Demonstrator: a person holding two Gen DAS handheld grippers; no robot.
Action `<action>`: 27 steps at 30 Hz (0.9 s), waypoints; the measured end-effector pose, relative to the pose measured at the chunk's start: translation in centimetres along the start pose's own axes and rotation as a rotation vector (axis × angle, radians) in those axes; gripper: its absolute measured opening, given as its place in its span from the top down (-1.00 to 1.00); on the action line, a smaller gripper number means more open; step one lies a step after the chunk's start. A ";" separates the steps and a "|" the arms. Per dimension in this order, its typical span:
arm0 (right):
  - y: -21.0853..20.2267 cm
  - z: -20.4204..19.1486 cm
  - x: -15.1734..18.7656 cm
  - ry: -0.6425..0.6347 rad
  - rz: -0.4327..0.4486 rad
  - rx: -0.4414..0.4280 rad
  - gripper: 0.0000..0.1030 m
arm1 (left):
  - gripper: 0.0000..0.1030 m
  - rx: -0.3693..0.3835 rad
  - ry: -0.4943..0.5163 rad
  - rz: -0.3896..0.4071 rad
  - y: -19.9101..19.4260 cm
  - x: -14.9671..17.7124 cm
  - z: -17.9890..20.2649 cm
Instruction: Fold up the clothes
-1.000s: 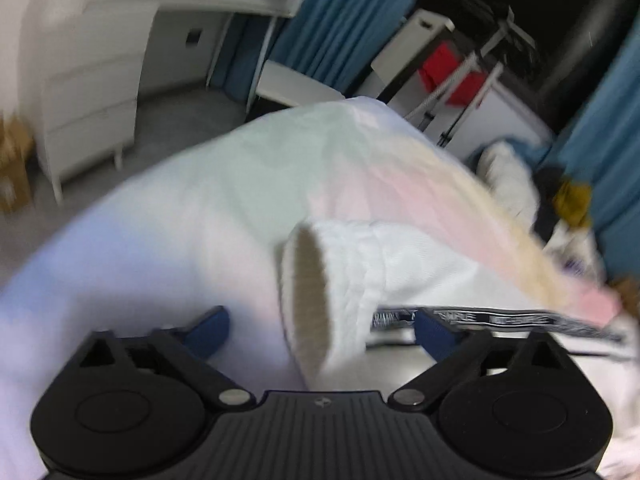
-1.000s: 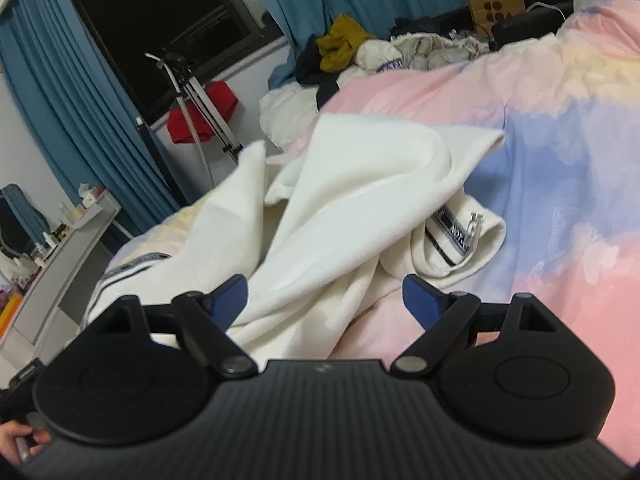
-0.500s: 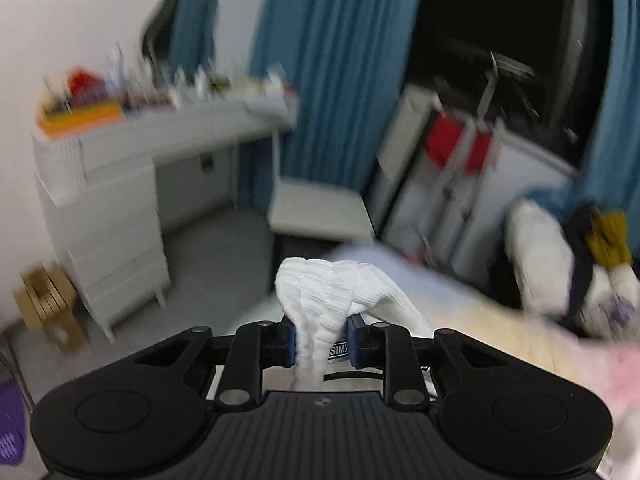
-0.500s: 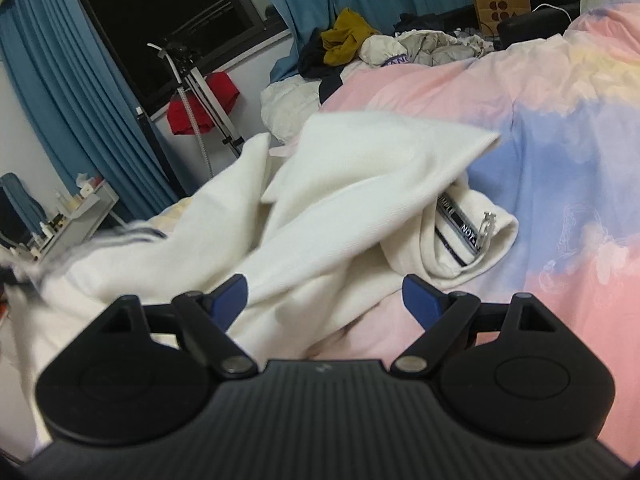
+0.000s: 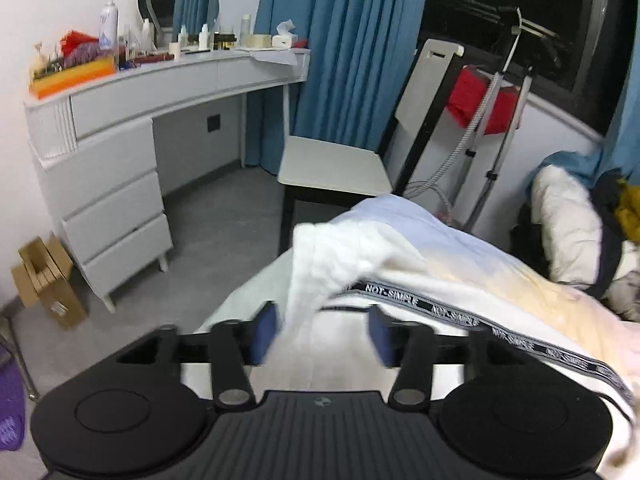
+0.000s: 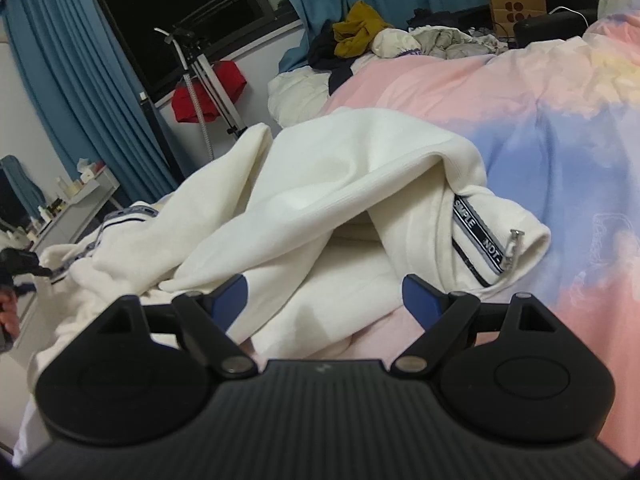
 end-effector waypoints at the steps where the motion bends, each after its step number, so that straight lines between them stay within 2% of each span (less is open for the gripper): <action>1: 0.0 0.0 0.0 0.001 0.000 -0.002 -0.67 | -0.51 0.013 -0.009 0.006 -1.0 0.1 -0.6; 3: -0.3 0.1 0.0 0.008 -0.001 -0.005 -0.67 | -0.56 0.041 -0.029 0.019 -3.1 0.4 -1.6; 8: -1.2 0.5 -0.1 0.002 -0.010 0.019 -0.67 | -0.64 0.179 -0.141 0.049 -12.8 3.2 -3.1; 12: -2.6 1.0 -0.1 0.003 -0.002 0.018 -0.67 | -0.82 0.267 -0.324 -0.017 -20.5 9.9 -2.7; 14: -3.2 1.3 -0.3 0.007 0.008 0.016 -0.67 | -0.89 0.343 -0.442 -0.067 -22.6 14.3 -2.2; 17: -4.1 1.9 -0.3 0.027 0.015 0.012 -0.67 | -0.90 0.418 -0.558 -0.148 -23.4 20.8 -1.8; 19: -4.7 2.3 -0.3 0.043 0.017 0.004 -0.67 | -0.87 0.448 -0.564 -0.188 -22.3 23.5 -1.5; 22: -5.3 3.0 -0.2 0.080 0.016 -0.009 -0.67 | -0.84 0.411 -0.587 -0.186 -19.5 26.9 -2.4; 25: -5.5 3.8 -0.1 0.124 0.014 -0.014 -0.67 | -0.76 0.376 -0.687 -0.198 -15.9 28.7 -3.9; 27: -5.4 4.2 -0.1 0.155 0.011 -0.012 -0.67 | -0.77 0.395 -0.710 -0.181 -14.7 28.7 -4.5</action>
Point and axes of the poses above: each gripper's, at about its wrist camera, not at the fingertips, and y roughly the way its jaws point, z to its right, x to its underside, the point moved 4 cm from there along y, roughly the way its jaws point, and after that the axes turned 14 degrees about x, right-handed, at the moved point
